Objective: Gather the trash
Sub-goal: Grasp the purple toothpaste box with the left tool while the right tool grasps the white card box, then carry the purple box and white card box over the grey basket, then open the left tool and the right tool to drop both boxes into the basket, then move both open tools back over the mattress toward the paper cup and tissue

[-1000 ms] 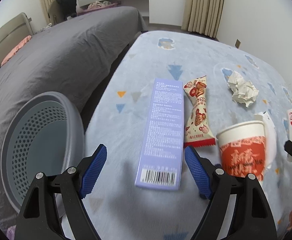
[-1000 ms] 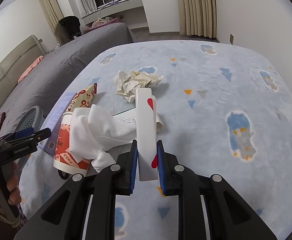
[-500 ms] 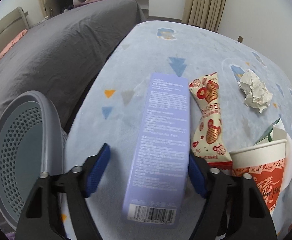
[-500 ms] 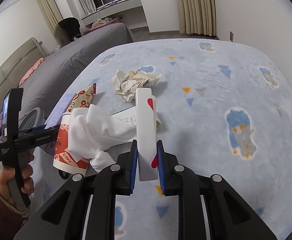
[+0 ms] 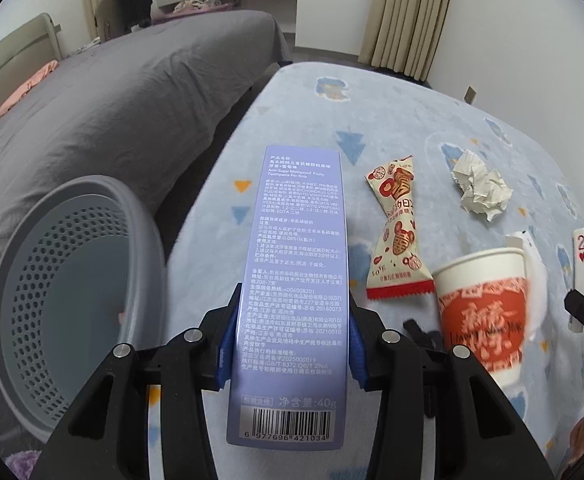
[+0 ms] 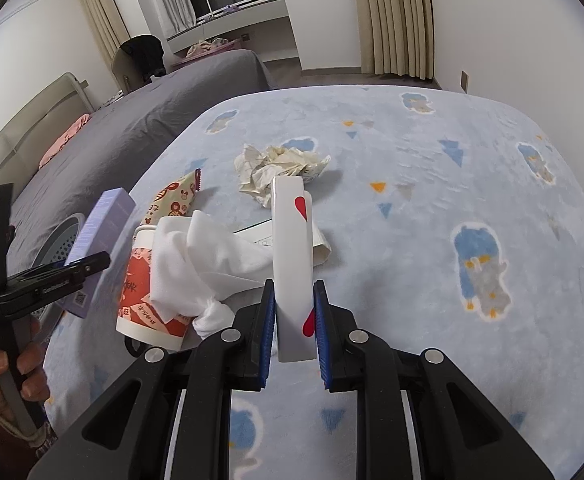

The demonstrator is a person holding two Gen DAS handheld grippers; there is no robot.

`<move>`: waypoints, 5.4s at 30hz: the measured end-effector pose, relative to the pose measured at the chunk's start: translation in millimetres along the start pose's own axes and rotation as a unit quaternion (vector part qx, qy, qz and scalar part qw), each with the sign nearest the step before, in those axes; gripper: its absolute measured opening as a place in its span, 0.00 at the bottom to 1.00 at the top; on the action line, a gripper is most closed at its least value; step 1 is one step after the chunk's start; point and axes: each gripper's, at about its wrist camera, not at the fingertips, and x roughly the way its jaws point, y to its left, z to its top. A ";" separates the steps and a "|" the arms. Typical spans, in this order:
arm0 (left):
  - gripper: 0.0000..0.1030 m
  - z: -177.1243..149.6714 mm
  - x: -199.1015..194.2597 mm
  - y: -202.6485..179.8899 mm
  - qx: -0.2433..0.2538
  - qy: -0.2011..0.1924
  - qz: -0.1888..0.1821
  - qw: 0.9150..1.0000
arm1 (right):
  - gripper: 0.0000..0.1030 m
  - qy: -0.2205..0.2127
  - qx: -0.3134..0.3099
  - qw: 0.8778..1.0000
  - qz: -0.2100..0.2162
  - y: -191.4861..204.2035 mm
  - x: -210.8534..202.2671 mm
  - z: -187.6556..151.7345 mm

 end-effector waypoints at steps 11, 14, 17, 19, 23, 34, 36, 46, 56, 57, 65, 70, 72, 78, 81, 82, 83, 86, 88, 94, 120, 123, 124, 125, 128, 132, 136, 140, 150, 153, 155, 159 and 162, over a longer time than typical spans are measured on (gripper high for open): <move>0.42 -29.6 -60.6 19.9 0.009 -0.046 0.010 0.999 | 0.18 0.001 0.001 1.000 0.012 34.3 -21.5 -20.5; 0.42 -32.5 -68.6 25.8 0.006 -0.054 0.005 0.999 | 0.18 -0.003 -0.004 1.000 0.013 48.6 -28.0 -24.1; 0.42 -32.2 -77.0 38.3 0.000 -0.067 -0.002 0.998 | 0.18 -0.009 -0.015 1.000 0.018 66.4 -32.9 -24.3; 0.42 -31.8 -80.0 44.6 -0.004 -0.073 -0.003 0.997 | 0.18 -0.012 -0.023 0.999 0.024 80.7 -34.1 -23.7; 0.42 -29.8 -86.2 64.9 -0.011 -0.085 0.002 0.996 | 0.18 -0.012 -0.045 0.998 0.041 112.5 -29.3 -19.9; 0.42 -18.2 -72.5 144.6 -0.040 -0.092 0.056 0.993 | 0.18 -0.005 -0.110 0.989 0.099 210.5 10.7 -1.4; 0.42 -18.9 -67.5 157.5 -0.047 -0.089 0.062 0.993 | 0.18 0.000 -0.118 0.987 0.108 227.1 21.2 1.1; 0.42 -38.3 -43.2 208.1 -0.098 -0.058 0.087 0.990 | 0.18 0.028 -0.157 0.976 0.147 296.8 71.1 10.8; 0.42 -40.3 -32.8 228.1 -0.127 -0.041 0.083 0.987 | 0.18 0.042 -0.173 0.971 0.161 337.7 101.4 16.8; 0.42 -39.9 -32.2 227.5 -0.128 -0.042 0.083 0.987 | 0.18 0.044 -0.176 0.970 0.161 340.6 103.7 16.6; 0.52 -41.3 -33.8 232.5 -0.134 -0.045 0.093 0.986 | 0.35 0.036 -0.183 0.970 0.157 346.4 106.2 16.4; 0.55 -42.1 -33.9 232.8 -0.134 -0.044 0.099 0.985 | 0.40 0.032 -0.177 0.972 0.154 341.2 106.0 17.3; 0.55 -42.6 -33.1 233.9 -0.136 -0.041 0.101 0.985 | 0.40 0.032 -0.176 0.972 0.153 340.1 106.7 17.1; 0.57 -42.7 -32.7 235.3 -0.137 -0.041 0.104 0.984 | 0.40 0.034 -0.173 0.972 0.153 339.5 108.2 15.4; 0.58 -42.7 -33.0 235.3 -0.137 -0.041 0.104 0.984 | 0.40 0.035 -0.172 0.972 0.153 339.5 108.7 15.8; 0.59 -42.7 -32.8 235.3 -0.137 -0.041 0.105 0.984 | 0.40 0.035 -0.172 0.972 0.153 339.5 108.6 15.8; 0.61 -42.9 -32.8 235.2 -0.137 -0.041 0.106 0.984 | 0.40 0.035 -0.172 0.973 0.153 339.3 108.7 15.8; 0.63 -43.3 -32.4 236.6 -0.140 -0.041 0.113 0.983 | 0.40 0.035 -0.171 0.973 0.152 338.4 108.3 15.7; 0.63 -43.4 -32.1 238.0 -0.143 -0.040 0.112 0.982 | 0.40 0.034 -0.170 0.973 0.152 337.9 107.5 15.3; 0.69 -43.4 -34.0 236.9 -0.142 -0.045 0.118 0.982 | 0.42 0.030 -0.166 0.975 0.146 333.3 102.4 14.5; 0.83 -43.5 -69.2 169.4 -0.072 -0.083 0.100 0.989 | 0.55 -0.002 -0.101 0.990 0.098 218.8 5.6 -15.7; 0.83 -45.7 -76.2 152.2 -0.066 -0.085 0.087 0.990 | 0.57 -0.012 -0.094 0.992 0.082 193.3 -11.8 -21.5; 0.83 -46.8 -78.4 145.1 -0.064 -0.084 0.081 0.991 | 0.58 -0.014 -0.091 0.993 0.076 183.9 -16.9 -23.2; 0.83 -47.4 -79.8 139.8 -0.063 -0.083 0.077 0.992 | 0.59 -0.015 -0.089 0.993 0.072 175.4 -21.2 -24.8; 0.83 -50.6 -86.0 116.0 -0.059 -0.082 0.061 0.993 | 0.59 -0.015 -0.083 0.995 0.061 145.9 -32.6 -29.3; 0.85 -54.6 -91.2 88.3 -0.055 -0.081 0.047 0.994 | 0.59 -0.009 -0.072 0.996 0.045 109.2 -37.6 -33.5; 0.85 -58.7 -93.0 59.6 -0.048 -0.076 0.036 0.995 | 0.59 -0.006 -0.065 0.997 0.035 77.0 -34.8 -34.0; 0.85 -60.6 -92.0 37.3 -0.039 -0.072 0.032 0.996 | 0.59 0.002 -0.064 0.998 0.019 51.4 -24.0 -32.5; 0.85 -57.8 -81.4 -4.8 -0.012 -0.057 0.032 0.998 | 0.59 0.024 -0.070 0.997 0.034 28.8 6.5 -22.7; 0.85 -54.8 -77.3 -12.7 -0.007 -0.054 0.031 0.998 | 0.59 0.034 -0.074 0.996 0.036 28.3 16.8 -20.4; 0.85 -53.4 -75.1 -16.6 -0.003 -0.052 0.031 0.998 | 0.59 0.039 -0.079 0.996 0.032 28.7 23.6 -19.5; 0.85 -52.0 -69.2 -23.3 0.002 -0.046 0.030 0.998 | 0.59 0.048 -0.085 0.995 0.029 31.3 34.4 -18.4; 0.85 -52.7 -66.6 -24.2 0.002 -0.042 0.029 0.999 | 0.58 0.051 -0.091 0.994 0.026 34.5 40.7 -17.5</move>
